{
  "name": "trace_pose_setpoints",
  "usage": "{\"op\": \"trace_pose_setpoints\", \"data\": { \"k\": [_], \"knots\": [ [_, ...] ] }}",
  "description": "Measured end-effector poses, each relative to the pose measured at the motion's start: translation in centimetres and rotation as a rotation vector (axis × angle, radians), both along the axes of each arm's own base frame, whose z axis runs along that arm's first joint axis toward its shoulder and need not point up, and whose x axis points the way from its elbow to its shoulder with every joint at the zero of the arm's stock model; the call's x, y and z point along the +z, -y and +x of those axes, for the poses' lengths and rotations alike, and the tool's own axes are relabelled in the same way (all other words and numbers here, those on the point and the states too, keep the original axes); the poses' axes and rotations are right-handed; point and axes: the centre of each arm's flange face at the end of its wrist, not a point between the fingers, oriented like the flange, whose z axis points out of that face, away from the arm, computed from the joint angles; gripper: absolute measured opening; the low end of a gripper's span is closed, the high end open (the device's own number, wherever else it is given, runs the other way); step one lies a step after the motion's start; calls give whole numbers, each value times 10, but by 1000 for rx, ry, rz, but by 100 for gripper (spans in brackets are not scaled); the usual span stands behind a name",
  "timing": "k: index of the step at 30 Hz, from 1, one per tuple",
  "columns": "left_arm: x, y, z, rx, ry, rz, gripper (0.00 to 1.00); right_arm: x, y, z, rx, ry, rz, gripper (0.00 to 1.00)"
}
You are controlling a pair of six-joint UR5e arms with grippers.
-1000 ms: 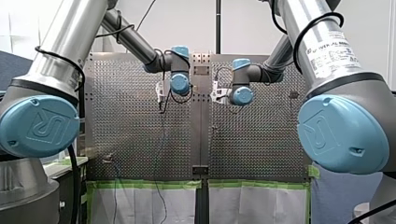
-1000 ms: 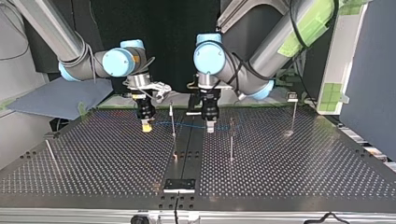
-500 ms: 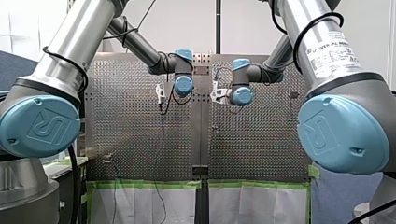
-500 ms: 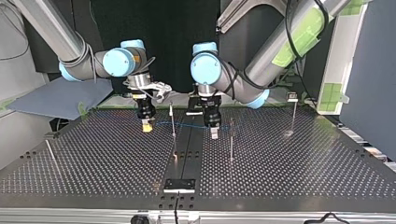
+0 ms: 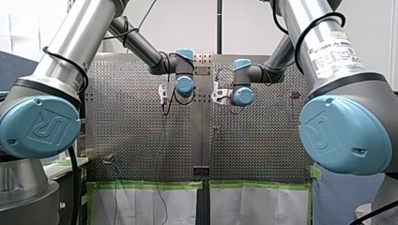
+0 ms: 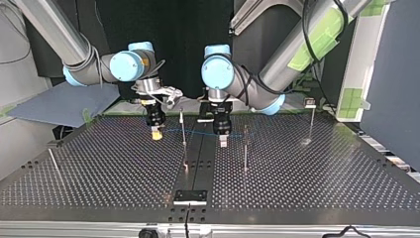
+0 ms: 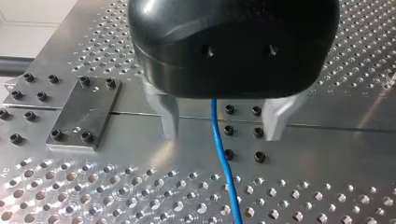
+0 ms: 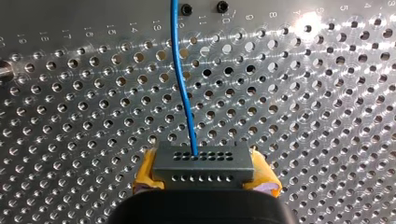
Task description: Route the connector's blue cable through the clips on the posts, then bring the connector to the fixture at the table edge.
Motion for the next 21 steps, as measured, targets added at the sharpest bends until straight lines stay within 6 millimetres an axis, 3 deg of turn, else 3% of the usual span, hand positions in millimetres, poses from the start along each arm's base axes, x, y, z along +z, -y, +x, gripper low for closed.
{"op": "trace_pose_setpoints", "data": {
  "k": [1, 2, 3, 4, 5, 7, 21],
  "knots": [
    [0, 0, 0, 3, 0, 2, 41, 0, 0, 0, 0, -1, 1, 0],
    [0, -1, 0, 7, 0, 5, 28, 0, 0, 0, 0, -1, 1, 0],
    [0, -1, 0, 10, 0, 7, 28, 0, 0, 0, 0, -1, 2, 0],
    [0, -1, 0, 12, 0, 9, 12, 0, 0, 0, 0, -2, 2, 0],
    [0, -1, 0, 15, 0, 10, 12, 0, 0, 0, 0, -2, 2, 0],
    [0, -2, 0, 21, 0, 11, 2, 0, 0, 0, 0, -3, 2, 0],
    [-8, -3, -6, 32, -10, 17, 8, -2, -1, -1, -2, -9, 11, 0]
  ]
}}
